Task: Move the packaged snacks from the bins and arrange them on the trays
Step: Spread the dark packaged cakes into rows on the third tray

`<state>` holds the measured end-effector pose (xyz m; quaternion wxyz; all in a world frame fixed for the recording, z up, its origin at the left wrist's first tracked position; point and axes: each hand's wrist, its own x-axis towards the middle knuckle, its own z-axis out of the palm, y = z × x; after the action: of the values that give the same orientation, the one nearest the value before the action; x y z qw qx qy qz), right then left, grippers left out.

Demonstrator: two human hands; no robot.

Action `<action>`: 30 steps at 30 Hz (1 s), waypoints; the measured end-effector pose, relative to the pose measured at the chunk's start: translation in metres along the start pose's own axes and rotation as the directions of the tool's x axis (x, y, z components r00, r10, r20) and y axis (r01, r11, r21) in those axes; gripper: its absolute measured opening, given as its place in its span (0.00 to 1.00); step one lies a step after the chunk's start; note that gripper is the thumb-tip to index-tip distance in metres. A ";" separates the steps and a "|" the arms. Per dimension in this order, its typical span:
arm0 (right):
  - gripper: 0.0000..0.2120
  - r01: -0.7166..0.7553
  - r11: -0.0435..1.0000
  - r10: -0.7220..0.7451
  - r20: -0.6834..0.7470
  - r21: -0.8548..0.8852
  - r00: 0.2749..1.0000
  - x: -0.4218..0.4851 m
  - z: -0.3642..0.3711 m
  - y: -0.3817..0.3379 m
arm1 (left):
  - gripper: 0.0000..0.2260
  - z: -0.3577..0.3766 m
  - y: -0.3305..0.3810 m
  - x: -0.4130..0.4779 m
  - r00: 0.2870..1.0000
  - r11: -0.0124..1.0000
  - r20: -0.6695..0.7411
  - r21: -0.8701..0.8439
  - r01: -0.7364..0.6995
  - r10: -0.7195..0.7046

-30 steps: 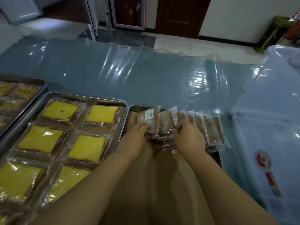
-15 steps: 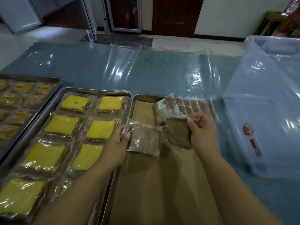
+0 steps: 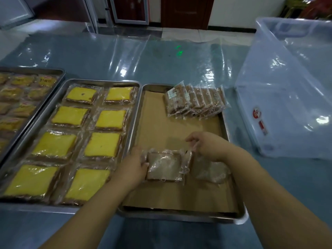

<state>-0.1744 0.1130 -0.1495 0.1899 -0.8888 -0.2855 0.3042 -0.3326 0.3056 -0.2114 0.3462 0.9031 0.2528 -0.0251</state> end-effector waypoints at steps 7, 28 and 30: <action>0.25 -0.066 0.969 -0.006 -0.292 -0.238 0.956 -0.029 0.046 0.026 | 0.21 0.013 0.012 -0.015 0.939 0.932 -0.059 0.159 -0.325 0.338; 0.22 0.032 0.981 -0.064 -0.164 -0.190 0.984 -0.094 0.082 0.062 | 0.14 0.008 0.001 -0.054 0.925 0.860 0.177 0.343 -0.378 0.337; 0.19 0.027 0.986 -0.059 -0.194 -0.167 0.979 -0.088 0.077 0.059 | 0.12 0.003 0.003 -0.049 0.909 0.854 0.165 0.312 -0.417 0.383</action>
<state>-0.2581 0.0257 -0.1988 0.1505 -0.9208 -0.3083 0.1855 -0.3734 0.2804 -0.2011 0.1945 0.9795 0.0342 -0.0394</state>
